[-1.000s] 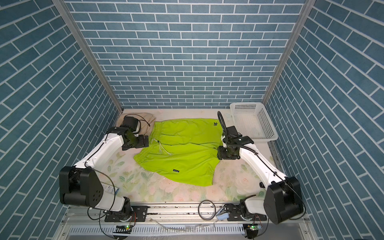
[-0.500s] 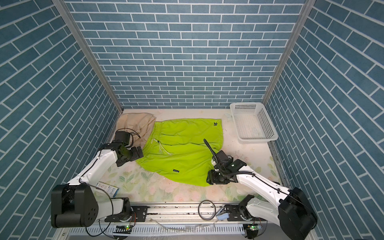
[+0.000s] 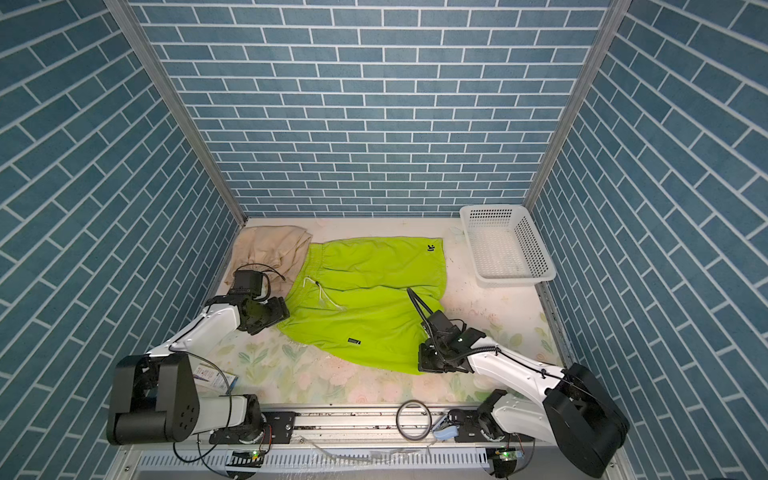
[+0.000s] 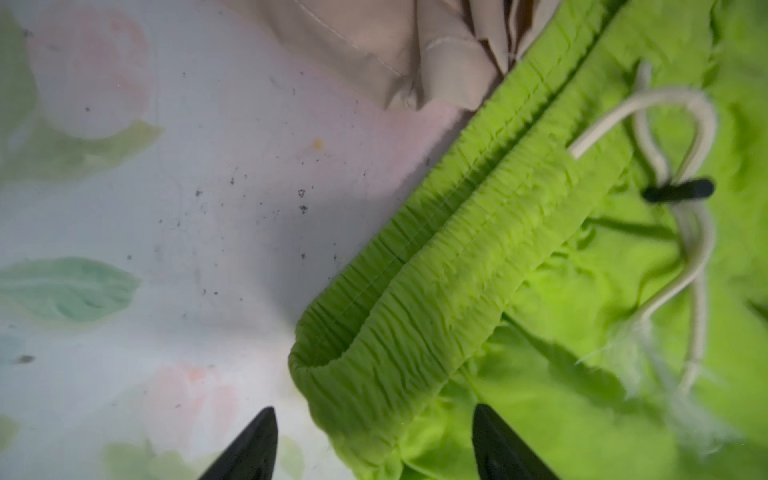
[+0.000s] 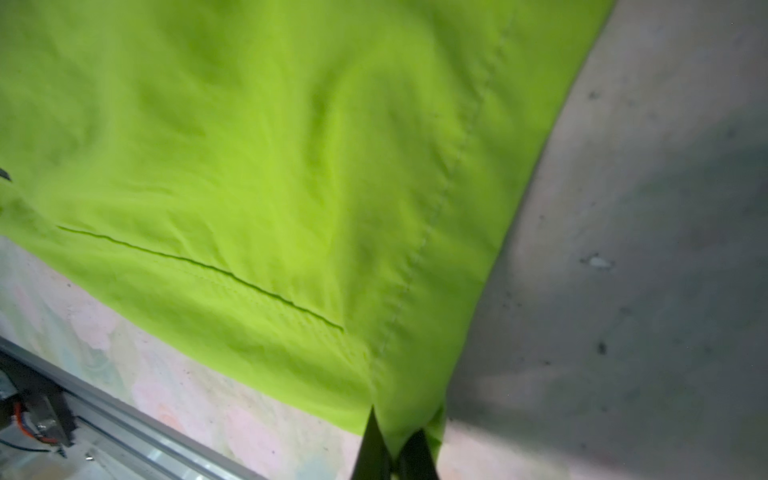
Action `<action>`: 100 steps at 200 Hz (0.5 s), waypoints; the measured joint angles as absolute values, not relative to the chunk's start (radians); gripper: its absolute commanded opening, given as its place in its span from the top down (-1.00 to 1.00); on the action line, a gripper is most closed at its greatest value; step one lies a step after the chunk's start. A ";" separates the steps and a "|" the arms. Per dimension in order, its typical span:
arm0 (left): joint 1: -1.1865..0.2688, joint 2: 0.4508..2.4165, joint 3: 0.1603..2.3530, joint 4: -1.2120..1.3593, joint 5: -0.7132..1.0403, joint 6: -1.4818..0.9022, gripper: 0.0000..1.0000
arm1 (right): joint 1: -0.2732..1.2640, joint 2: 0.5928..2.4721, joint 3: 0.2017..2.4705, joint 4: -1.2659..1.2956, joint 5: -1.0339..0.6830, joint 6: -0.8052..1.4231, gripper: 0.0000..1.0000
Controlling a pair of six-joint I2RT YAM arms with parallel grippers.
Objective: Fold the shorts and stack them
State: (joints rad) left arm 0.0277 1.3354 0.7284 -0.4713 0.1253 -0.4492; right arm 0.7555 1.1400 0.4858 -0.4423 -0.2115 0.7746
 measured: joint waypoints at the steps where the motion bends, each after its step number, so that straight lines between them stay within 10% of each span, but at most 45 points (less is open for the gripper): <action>1: 0.028 1.336 0.728 -0.471 0.125 -0.445 0.06 | 0.756 1.137 0.486 -0.442 -0.211 0.774 1.00; 50: 0.028 1.346 0.726 -0.436 0.125 -0.428 0.97 | 0.757 1.037 0.530 -0.507 -0.144 0.778 1.00; 67: 0.028 1.346 0.725 -0.442 0.120 -0.425 0.26 | 0.757 1.014 0.542 -0.523 -0.124 0.777 1.00; 100: 0.028 1.317 0.724 -0.485 0.081 -0.427 -0.53 | 0.757 1.002 0.544 -0.541 -0.107 0.777 1.00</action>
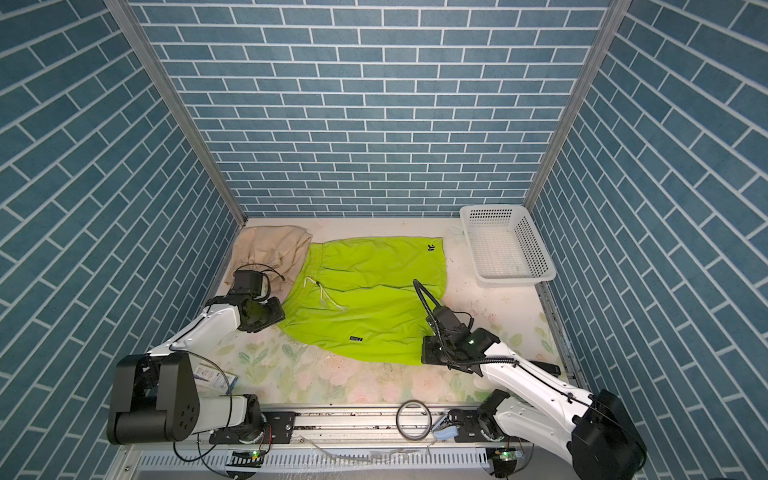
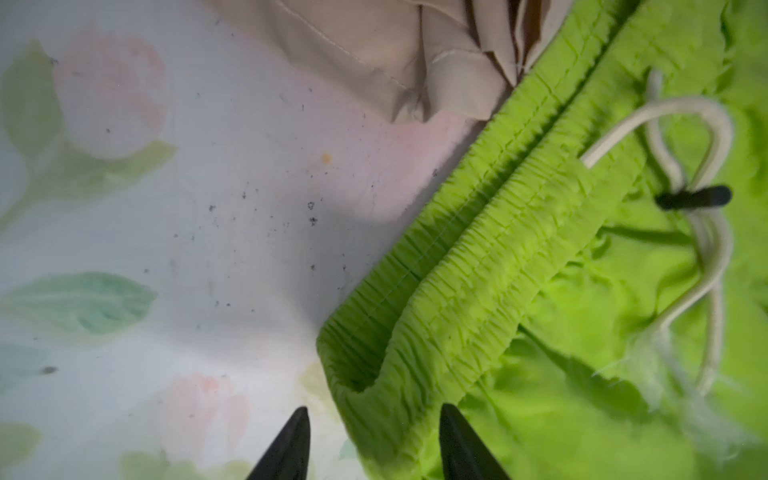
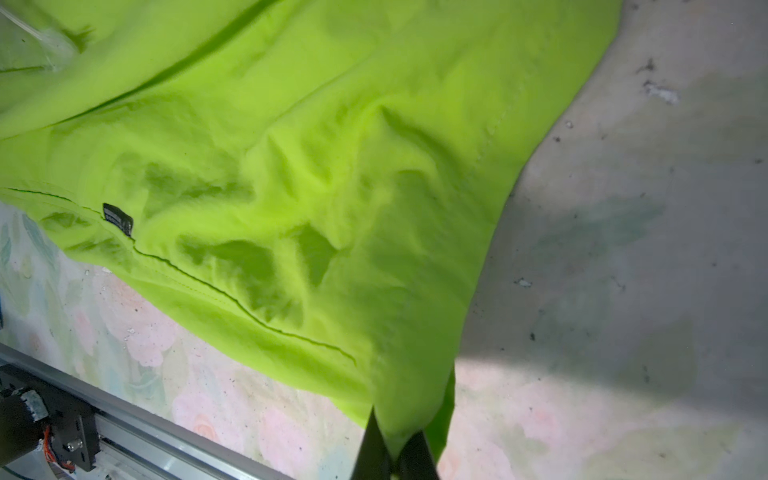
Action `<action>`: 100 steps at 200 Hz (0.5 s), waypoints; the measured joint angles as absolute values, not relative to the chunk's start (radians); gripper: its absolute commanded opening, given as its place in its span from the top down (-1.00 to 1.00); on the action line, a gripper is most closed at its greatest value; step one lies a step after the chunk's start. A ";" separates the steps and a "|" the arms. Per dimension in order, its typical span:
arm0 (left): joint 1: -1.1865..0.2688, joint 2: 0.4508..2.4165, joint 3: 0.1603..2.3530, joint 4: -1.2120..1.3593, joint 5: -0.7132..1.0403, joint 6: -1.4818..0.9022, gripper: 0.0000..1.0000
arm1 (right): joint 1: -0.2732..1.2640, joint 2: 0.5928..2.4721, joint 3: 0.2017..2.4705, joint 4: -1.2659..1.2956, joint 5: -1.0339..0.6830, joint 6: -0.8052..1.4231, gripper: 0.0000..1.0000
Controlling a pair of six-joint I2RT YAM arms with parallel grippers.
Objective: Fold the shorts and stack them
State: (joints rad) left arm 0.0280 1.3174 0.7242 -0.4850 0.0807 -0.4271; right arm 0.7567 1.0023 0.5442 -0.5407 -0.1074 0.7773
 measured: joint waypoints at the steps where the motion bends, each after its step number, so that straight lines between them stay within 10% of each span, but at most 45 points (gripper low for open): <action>1: 0.028 1.316 0.724 -0.485 0.079 -0.429 -0.54 | 0.757 1.002 0.544 -0.541 -0.107 0.777 1.00; 42: 0.028 1.320 0.720 -0.481 0.060 -0.432 -0.46 | 0.757 0.999 0.544 -0.550 -0.099 0.777 1.00; 100: 0.028 1.380 0.710 -0.418 0.090 -0.427 1.00 | 0.757 0.933 0.540 -0.549 -0.047 0.771 1.00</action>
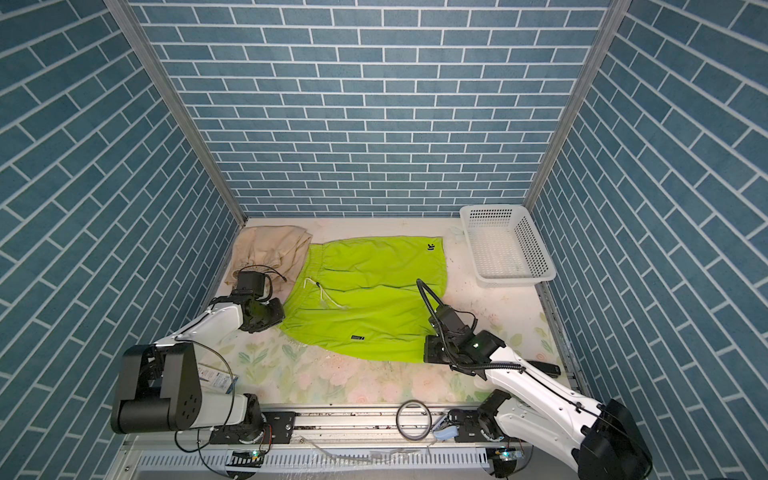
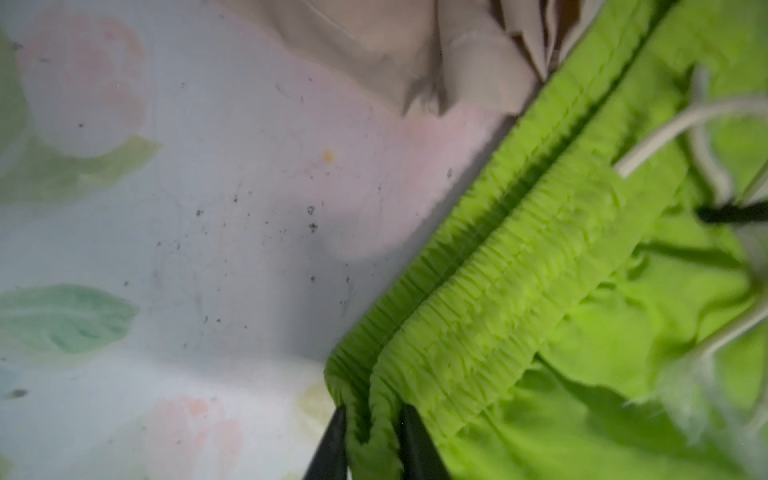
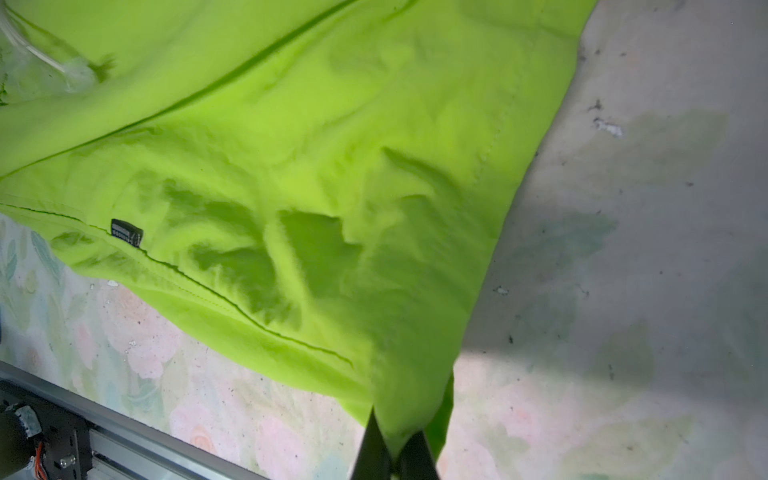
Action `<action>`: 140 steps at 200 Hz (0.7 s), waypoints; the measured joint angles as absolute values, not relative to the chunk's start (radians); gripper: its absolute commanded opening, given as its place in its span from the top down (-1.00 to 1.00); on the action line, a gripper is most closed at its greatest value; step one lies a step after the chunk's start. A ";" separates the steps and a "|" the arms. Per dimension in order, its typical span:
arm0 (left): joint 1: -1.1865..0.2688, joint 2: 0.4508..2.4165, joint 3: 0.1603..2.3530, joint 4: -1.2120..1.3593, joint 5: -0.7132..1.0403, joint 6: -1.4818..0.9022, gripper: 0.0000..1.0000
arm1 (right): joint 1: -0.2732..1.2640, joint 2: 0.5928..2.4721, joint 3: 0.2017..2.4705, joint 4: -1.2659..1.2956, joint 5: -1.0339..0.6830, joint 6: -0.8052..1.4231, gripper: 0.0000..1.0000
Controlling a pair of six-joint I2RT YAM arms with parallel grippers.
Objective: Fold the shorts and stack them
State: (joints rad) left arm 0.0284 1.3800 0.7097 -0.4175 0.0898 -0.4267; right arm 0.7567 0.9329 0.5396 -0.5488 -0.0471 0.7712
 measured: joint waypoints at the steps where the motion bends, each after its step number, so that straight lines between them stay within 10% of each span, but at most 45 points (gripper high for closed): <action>1: 0.028 1.380 0.710 -0.418 0.090 -0.423 1.00 | 0.757 0.932 0.540 -0.549 -0.046 0.770 1.00; 140: -0.184 1.221 1.076 -0.904 0.001 -0.377 1.00 | 0.679 0.894 0.981 -0.920 0.242 0.531 1.00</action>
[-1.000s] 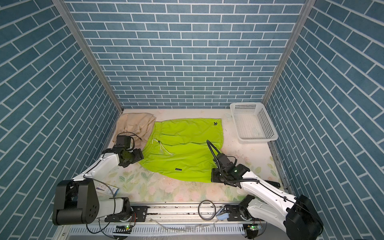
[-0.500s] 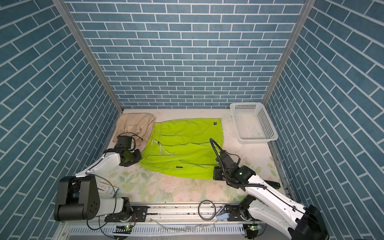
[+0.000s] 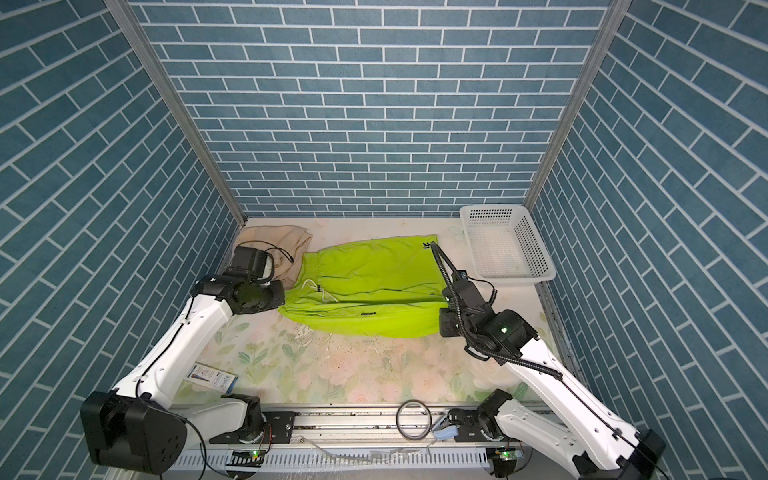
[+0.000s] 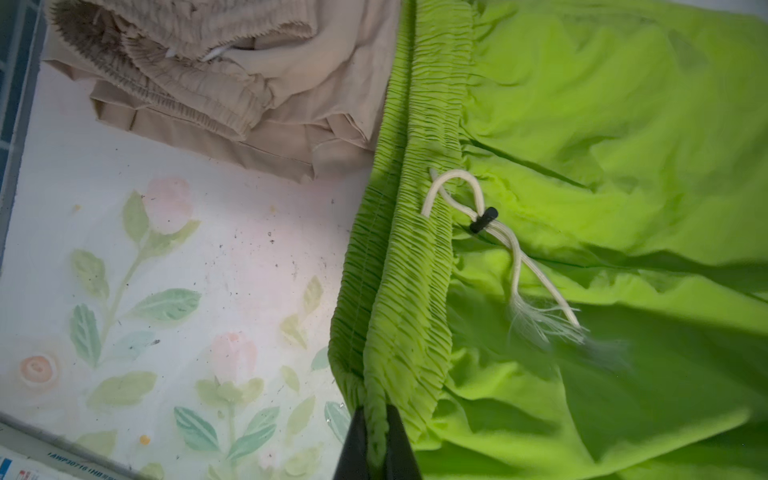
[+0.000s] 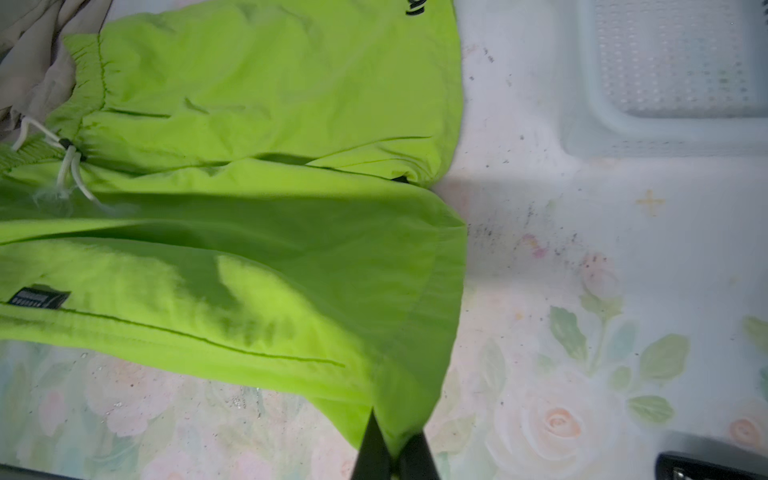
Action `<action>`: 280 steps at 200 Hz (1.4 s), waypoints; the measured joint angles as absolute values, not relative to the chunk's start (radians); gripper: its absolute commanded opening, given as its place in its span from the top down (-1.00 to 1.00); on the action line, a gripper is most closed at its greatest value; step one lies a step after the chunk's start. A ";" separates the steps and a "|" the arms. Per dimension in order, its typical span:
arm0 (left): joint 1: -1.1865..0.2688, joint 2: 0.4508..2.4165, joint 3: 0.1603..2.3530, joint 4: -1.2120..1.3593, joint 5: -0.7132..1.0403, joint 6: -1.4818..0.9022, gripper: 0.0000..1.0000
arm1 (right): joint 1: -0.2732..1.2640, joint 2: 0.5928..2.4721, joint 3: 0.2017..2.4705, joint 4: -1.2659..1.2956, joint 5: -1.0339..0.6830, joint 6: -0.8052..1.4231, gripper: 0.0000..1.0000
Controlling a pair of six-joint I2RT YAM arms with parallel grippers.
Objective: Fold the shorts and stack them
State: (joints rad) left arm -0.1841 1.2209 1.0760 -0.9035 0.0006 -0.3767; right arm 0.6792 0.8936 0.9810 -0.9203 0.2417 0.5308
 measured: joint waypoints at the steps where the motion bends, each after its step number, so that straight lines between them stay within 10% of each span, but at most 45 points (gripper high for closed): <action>1: -0.186 1.222 1.077 -0.907 -0.001 -0.377 1.00 | 0.677 0.893 0.983 -0.921 0.241 0.529 1.00; 178: -0.398 1.056 1.323 -1.458 -0.095 -0.511 1.00 | 0.568 0.928 1.299 -1.153 0.215 0.340 1.00; 280: -0.318 1.299 1.262 -1.276 -0.135 -0.453 0.93 | 0.354 1.444 1.488 -0.947 0.054 0.101 1.00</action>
